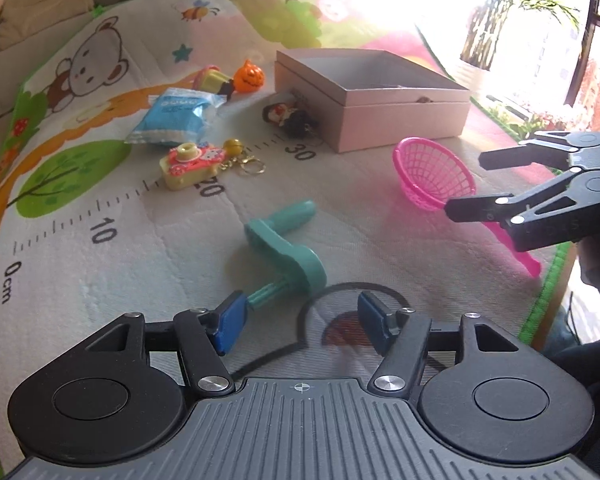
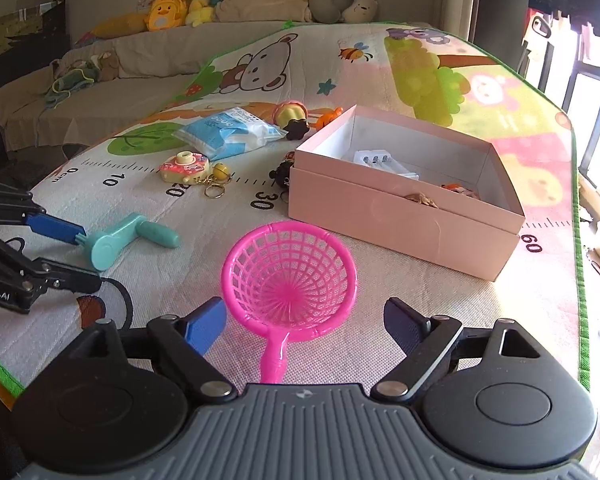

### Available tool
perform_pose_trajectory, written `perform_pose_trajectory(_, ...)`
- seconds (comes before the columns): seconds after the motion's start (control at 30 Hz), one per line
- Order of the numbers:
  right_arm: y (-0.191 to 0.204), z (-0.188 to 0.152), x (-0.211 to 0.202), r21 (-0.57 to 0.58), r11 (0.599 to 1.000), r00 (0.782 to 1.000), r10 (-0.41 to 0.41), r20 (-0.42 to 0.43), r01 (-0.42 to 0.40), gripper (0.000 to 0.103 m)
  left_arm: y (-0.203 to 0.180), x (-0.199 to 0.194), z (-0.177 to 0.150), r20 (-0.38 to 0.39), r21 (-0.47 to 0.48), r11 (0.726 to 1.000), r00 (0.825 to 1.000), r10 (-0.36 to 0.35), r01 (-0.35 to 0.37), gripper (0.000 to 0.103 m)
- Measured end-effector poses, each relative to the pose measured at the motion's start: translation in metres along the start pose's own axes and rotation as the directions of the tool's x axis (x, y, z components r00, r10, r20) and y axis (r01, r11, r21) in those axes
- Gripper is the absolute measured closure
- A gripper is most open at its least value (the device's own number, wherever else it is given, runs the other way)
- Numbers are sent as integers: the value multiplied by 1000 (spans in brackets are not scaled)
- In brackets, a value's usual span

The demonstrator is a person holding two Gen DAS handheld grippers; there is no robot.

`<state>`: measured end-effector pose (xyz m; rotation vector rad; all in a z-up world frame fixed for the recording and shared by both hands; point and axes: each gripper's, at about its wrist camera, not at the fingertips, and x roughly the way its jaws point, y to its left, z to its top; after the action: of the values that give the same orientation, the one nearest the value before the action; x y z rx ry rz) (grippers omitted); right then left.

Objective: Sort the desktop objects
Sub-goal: 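Lower the scoop into the pink box with the right tool while the left drops the crank in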

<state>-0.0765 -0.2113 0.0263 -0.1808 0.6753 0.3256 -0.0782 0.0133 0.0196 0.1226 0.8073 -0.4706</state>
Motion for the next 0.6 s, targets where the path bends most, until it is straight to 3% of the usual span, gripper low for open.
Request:
perform_pose_trajectory(0.1,0,1,2,13,1000,1000,0,-1,0,16,-24,4,2,9,16,995,995,-97,97,36)
perform_pose_trajectory(0.17,-1,1,2,19,1000,1000,-6,0,6,16,-37,6,5,24,56,994,995,-98,97,35)
perform_pose_trajectory(0.3,-5,-1,-5,19,999,999,-31,14,31,11,-44,4,15,86,94,994,995,52,-60,16)
perform_pose_trajectory(0.47,-12,-4,-4,50,998,999,-44,9,43,10,-29,16,28,69,27,989,987,142,-144,13)
perform_pose_trajectory(0.6,-10,-5,-6,47,999,1000,-24,16,24,9,-27,29,29,62,34,984,983,173,-176,13)
